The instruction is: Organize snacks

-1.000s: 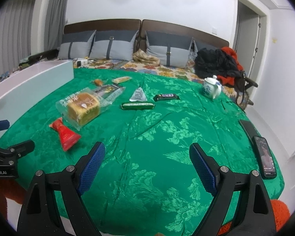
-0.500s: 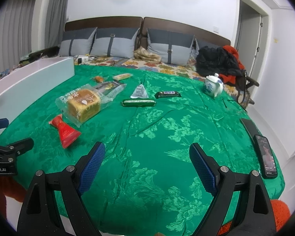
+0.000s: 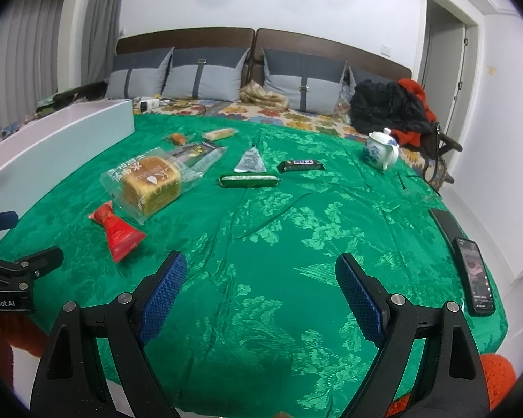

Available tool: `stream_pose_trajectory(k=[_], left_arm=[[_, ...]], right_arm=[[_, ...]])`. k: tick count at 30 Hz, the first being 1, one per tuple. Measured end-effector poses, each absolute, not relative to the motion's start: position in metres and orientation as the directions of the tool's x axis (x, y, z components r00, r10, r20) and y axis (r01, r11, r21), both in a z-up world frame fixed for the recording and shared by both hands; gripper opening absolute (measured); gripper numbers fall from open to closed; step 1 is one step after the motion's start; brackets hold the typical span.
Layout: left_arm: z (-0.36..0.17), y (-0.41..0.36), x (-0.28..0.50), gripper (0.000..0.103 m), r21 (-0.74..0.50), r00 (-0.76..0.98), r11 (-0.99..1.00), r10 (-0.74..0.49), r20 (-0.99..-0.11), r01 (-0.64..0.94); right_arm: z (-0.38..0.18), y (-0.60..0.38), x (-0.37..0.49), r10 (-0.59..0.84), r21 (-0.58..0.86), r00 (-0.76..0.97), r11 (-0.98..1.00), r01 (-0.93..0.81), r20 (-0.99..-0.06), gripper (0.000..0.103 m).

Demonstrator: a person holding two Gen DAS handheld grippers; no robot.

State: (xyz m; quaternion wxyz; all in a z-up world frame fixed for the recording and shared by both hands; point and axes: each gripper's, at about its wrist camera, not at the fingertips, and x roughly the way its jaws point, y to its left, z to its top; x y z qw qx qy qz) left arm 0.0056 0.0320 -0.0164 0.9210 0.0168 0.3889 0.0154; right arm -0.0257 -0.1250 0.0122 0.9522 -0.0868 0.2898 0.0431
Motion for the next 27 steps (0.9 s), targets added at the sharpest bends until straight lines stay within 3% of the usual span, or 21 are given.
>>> stream_pose_trajectory(k=[27], left_arm=[[-0.0176,0.0312,0.0058,0.103,0.039,0.698,0.999,0.039,-0.715,-0.016]], right_arm=[[0.0105,-0.1203,-0.0255,0.050,-0.131,0.827,0.980,-0.148,-0.561,0.090]])
